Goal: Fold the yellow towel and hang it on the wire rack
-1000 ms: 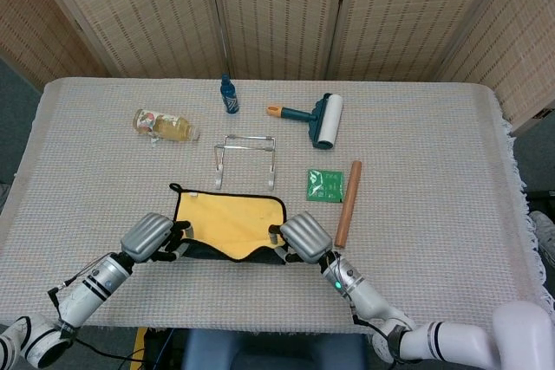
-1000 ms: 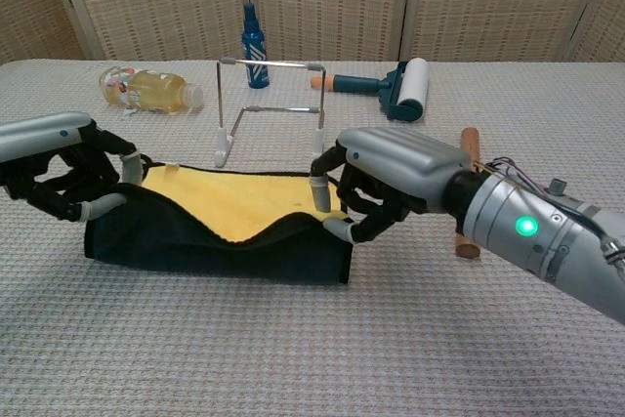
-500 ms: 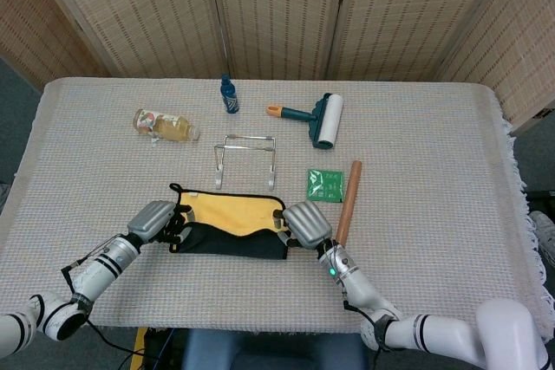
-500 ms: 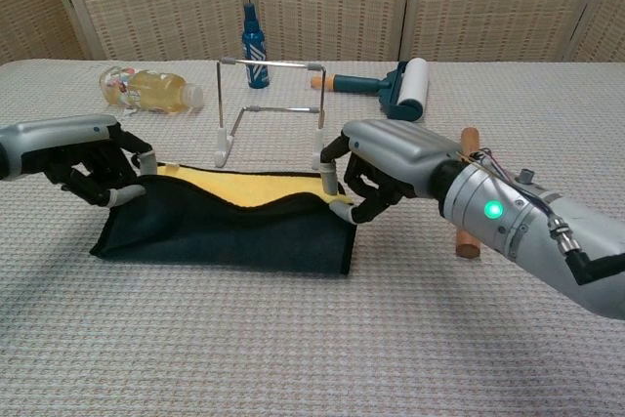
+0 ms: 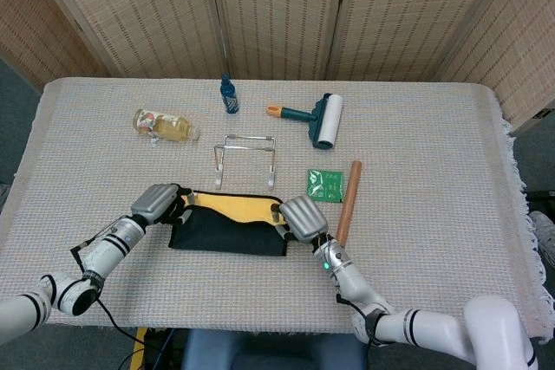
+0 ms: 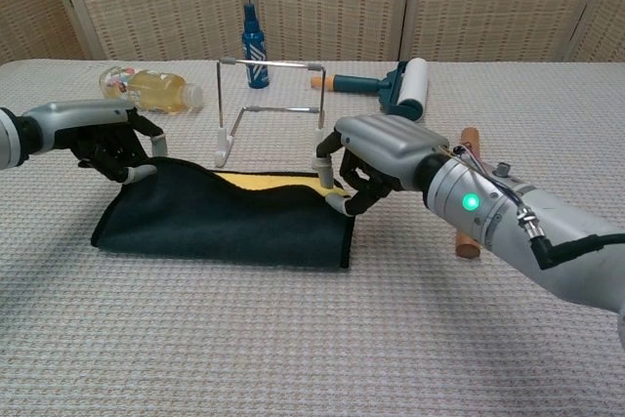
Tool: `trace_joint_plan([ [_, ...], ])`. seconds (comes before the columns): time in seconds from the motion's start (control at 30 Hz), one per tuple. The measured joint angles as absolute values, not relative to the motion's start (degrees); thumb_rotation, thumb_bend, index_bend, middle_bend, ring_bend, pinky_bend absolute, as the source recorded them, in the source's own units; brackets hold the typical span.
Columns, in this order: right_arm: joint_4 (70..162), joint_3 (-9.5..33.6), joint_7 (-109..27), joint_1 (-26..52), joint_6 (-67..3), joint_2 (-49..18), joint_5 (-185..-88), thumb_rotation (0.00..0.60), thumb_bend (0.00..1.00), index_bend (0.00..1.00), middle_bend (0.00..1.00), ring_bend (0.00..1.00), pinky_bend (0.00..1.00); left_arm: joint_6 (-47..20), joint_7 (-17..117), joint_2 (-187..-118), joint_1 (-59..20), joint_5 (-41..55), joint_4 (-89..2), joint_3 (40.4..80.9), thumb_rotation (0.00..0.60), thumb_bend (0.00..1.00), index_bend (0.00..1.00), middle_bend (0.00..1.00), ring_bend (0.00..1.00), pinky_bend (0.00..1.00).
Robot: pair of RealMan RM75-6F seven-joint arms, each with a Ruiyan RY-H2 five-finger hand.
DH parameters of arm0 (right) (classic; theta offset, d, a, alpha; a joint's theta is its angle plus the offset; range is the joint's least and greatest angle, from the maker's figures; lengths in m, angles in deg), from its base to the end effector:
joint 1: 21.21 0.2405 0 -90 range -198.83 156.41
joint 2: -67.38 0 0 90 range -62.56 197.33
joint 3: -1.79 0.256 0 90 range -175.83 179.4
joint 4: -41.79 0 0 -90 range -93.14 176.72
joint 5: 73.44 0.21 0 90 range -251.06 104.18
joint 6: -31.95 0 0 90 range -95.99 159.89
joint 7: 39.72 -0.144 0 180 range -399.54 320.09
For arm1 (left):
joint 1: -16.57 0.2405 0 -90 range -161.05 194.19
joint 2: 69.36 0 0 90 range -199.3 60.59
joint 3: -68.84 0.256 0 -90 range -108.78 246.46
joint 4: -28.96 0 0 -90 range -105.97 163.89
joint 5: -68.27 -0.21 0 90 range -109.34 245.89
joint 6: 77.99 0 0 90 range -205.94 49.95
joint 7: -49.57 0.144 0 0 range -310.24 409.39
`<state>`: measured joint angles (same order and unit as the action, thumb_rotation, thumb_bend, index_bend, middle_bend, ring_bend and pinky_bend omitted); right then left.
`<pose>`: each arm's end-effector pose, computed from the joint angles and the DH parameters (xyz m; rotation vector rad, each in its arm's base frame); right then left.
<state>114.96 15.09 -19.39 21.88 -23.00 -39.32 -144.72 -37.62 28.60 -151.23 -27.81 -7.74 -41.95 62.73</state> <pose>-0.0976 -0.3248 -0.0942 1.9310 -0.9327 1.0648 -0.2140 0.3792 0.0139 -1.8543 -1.3346 -0.8982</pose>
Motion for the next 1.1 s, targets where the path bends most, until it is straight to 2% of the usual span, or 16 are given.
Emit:
trace_joint_plan([
  [0.57,108.46,16.23,-16.57,24.71,-23.25,-42.43,-143.16,0.6,0.43,0.61,0.9,0.98,1.0,-43.89,32.92,-154.9,-30.71,-1.05,-34.87,60.76,0.6,0.51,0.49,0.87,0.78,0.89],
  [0.7,106.45,16.36,-16.53,25.58,-22.97,-43.23,-143.36,0.6,0.43,0.61,0.9,0.98,1.0,-44.68,33.73,-155.38,-30.85,0.26,-33.74,60.41,0.6,0.51,0.35,0.86,0.77,0.89],
  [0.9,102.62,16.63,-16.8,26.93,-22.56,-44.82,-143.66,0.6,0.43,0.61,0.9,0.98,1.0,-43.64,34.84,-155.33,-30.32,1.36,-34.12,59.86,0.6,0.42,0.13,0.86,0.77,0.89],
  [1.1,98.48,17.02,-17.8,28.24,-22.27,-46.66,-144.02,0.6,0.43,0.61,0.9,0.98,1.0,-40.87,35.95,-154.5,-29.13,1.56,-36.07,59.57,0.6,0.4,0.05,0.85,0.76,0.89],
])
